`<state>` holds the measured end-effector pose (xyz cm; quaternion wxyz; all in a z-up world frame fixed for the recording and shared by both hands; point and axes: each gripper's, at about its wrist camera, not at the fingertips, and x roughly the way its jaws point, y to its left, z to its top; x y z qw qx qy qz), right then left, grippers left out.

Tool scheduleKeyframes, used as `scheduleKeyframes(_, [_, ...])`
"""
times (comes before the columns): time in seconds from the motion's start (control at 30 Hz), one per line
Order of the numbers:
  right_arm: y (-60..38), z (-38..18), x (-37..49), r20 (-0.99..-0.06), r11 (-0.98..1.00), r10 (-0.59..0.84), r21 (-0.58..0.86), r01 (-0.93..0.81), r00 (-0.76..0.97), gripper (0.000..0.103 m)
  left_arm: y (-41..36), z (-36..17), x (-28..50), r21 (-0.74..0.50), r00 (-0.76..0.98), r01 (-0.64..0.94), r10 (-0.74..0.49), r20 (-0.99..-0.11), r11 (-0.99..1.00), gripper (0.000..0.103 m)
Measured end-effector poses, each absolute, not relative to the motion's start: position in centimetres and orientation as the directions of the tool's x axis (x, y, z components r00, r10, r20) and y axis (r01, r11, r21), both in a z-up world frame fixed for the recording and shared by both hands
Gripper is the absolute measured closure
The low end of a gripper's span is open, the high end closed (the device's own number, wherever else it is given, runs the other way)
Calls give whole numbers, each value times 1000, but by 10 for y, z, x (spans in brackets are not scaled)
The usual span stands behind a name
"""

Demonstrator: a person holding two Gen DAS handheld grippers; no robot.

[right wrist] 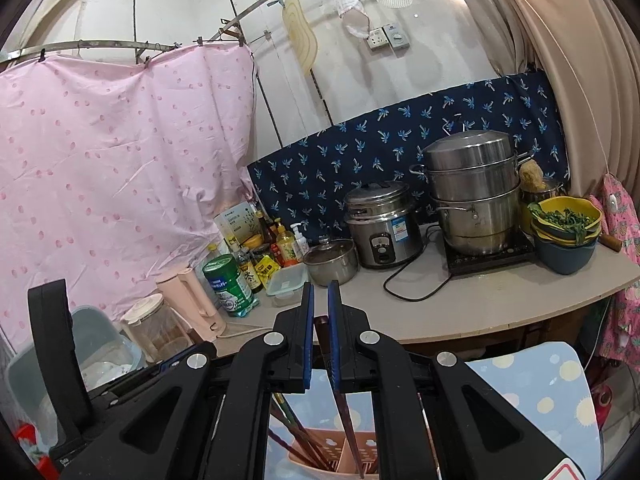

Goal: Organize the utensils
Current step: 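Lift both chopsticks with both tools and lower them into the pink holder, then open both tools to release the chopsticks into the holder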

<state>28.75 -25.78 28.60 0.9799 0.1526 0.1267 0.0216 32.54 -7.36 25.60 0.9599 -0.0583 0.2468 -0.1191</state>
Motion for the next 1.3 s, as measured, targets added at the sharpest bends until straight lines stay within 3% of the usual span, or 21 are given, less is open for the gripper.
scheduleKeyframes(0.57, [-257, 292, 300, -254, 956, 80, 295, -2, 964, 96, -77, 238, 331, -165, 832, 202, -258, -491, 965, 96])
scheduleKeyframes(1.1, [-272, 199, 306, -436, 962, 22, 253, 99, 900, 93, -73, 212, 328, -152, 816, 186, -238, -527, 971, 95])
scheduleKeyframes(1.13, [-272, 196, 304, -444, 964, 15, 245, 105, 896, 92, -73, 211, 326, -147, 817, 184, -234, -527, 972, 93])
scheduleKeyframes(1.2, [-273, 189, 300, -455, 965, 4, 234, 115, 890, 87, -72, 210, 323, -140, 820, 176, -224, -527, 974, 71])
scheduleKeyframes(1.3, [-274, 186, 292, -461, 966, -10, 224, 128, 887, 69, -71, 210, 315, -131, 833, 164, -209, -512, 978, 54])
